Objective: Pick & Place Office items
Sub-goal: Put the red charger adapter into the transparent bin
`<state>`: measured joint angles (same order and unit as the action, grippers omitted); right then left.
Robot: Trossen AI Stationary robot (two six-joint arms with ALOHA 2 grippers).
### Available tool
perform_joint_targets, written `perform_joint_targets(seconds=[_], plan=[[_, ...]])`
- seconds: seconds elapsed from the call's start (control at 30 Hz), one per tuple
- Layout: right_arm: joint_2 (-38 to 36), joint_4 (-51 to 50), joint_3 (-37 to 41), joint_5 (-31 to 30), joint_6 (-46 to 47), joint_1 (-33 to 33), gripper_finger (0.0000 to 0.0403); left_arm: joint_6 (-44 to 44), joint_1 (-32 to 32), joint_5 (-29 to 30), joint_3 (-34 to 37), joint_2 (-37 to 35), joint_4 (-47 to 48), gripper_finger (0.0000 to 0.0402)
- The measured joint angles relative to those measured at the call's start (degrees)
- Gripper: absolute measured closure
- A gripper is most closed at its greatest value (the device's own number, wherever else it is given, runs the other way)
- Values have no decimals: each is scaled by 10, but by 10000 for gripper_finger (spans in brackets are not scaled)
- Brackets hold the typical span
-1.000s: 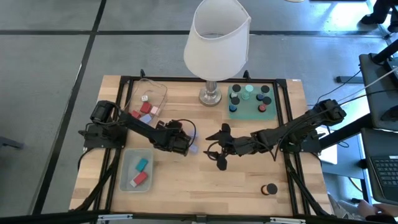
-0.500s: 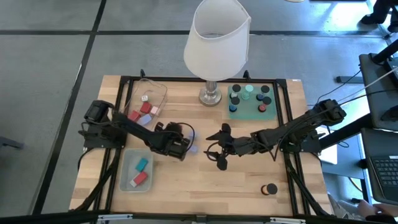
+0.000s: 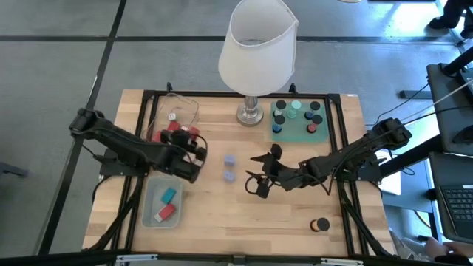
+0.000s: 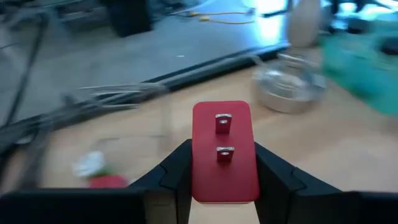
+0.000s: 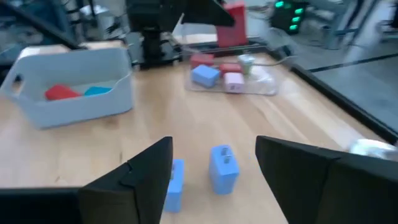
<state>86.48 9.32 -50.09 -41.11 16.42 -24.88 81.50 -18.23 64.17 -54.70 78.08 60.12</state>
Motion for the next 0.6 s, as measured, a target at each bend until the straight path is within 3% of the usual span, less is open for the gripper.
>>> perform_joint_targets(seconds=[0.13, 0.23, 0.6], plan=[[0, 0, 0, -45, 9, -15, 184, 91, 26, -9, 0, -25, 113, 285], [0, 3, 0, -43, -28, -18, 194, 148, 48, -27, 0, -27, 178, 283], [0, 3, 0, 101, -49, -17, 200, 146, 120, -116, 0, -11, 208, 282]])
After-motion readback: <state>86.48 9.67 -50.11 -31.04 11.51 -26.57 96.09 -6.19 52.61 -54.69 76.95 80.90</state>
